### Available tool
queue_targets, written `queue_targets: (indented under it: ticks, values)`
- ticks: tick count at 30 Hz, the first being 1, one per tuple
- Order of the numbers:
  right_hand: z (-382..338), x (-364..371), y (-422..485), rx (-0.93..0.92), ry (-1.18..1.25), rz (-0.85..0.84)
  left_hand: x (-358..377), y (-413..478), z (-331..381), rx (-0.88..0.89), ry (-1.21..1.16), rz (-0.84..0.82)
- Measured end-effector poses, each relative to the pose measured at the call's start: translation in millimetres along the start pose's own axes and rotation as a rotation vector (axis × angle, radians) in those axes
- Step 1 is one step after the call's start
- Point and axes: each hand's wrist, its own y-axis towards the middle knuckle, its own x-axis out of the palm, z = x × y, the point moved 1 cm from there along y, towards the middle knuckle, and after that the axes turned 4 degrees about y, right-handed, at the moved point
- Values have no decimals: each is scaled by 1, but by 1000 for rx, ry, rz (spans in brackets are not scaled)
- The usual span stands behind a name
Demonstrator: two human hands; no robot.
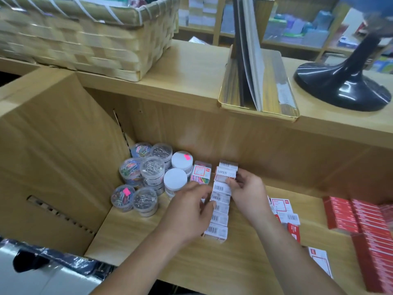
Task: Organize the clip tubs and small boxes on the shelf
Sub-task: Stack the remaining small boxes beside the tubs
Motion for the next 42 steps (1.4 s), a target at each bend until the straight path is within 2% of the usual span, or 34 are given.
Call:
queue_targets:
  ticks: [6,10,16,21,25,29,32,35,39,42]
  values:
    - [-1,2,-4,-46,-182,35,2,5,0,22,40,-1]
    - [-5,-5,-4,-3,-210,-5,8,7,3,27,81,-2]
    - [0,-75,-33,-31,-340,112,34,19,34,119,99,-77]
    - [29,-149,-71,72,-415,198,77,33,66,168,198,-265]
    - [62,-174,-101,215,-530,117,97,31,80,183,263,-307]
    - [89,-166,-123,316,-452,40,105,17,91,273,250,-309]
    - [98,-161,-132,319,-420,62,118,9,96,254,322,-341]
    - [97,-159,-136,336,-345,78,120,0,93,229,265,-288]
    - [100,-153,-144,313,-232,107,116,-20,86,161,194,-258]
    - [100,-149,-148,281,-106,101,116,-38,84,-9,-22,-293]
